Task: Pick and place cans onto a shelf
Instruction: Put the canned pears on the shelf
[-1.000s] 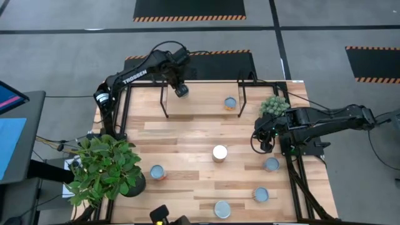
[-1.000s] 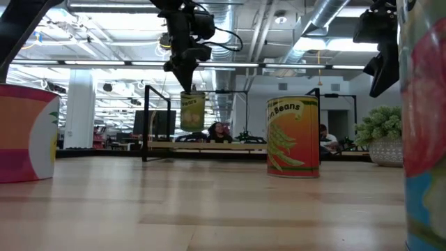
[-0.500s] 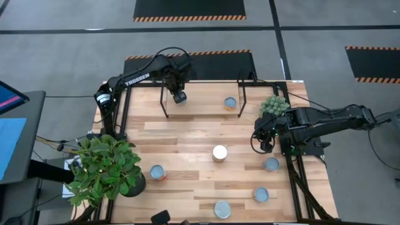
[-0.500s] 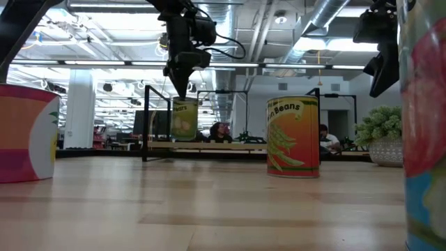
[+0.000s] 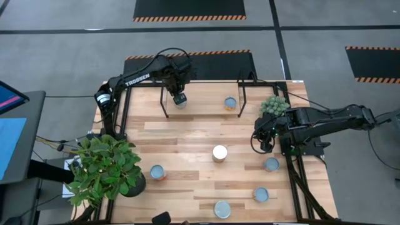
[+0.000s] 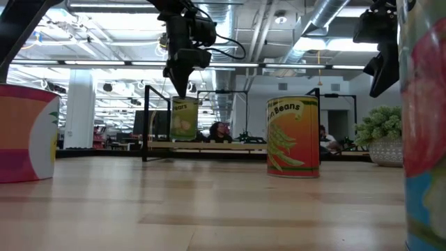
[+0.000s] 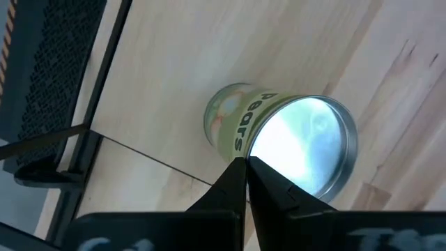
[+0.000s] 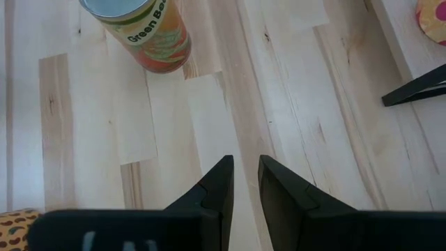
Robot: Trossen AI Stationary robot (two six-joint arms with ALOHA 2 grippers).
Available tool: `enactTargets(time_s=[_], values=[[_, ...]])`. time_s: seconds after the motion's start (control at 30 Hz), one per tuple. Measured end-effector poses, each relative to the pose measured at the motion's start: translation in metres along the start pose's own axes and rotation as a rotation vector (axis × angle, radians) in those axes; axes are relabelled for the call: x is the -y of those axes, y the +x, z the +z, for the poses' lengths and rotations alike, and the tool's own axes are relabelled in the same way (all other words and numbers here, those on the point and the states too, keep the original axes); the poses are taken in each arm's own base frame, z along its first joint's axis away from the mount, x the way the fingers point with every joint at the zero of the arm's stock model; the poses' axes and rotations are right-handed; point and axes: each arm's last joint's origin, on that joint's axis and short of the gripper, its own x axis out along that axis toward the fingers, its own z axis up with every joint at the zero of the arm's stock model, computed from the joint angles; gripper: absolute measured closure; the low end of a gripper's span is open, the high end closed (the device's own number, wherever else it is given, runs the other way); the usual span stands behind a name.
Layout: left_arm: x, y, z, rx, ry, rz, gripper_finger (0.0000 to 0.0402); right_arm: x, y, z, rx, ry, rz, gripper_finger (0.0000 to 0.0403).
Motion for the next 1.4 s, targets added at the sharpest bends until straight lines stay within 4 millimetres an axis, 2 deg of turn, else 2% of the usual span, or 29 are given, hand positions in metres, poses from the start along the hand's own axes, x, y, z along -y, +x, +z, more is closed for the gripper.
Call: enactTargets(time_s=[0.33,0.9,1.3,1.4], values=[[0.004,0.02,-0.003,-0.032,0.012,-0.008,0.0401,0.0,0.0,0.0,0.0,0.0,0.0,0.0308],[0.001,0.017,0.002,0.017,0.02,0.04,0.0401,0.0,0.0,0.0,-0.001,0.0,0.0,0.0308],[-0.002,0.016,0.002,0.012,0.018,0.149,0.0334,0.0,0.0,0.0,-0.001,0.0,0.0,0.0308],[0.0,0.016,0.004,0.04,0.031,0.09,0.0327,0.0,0.0,0.0,-0.001,0.0,0.0,0.0308]])
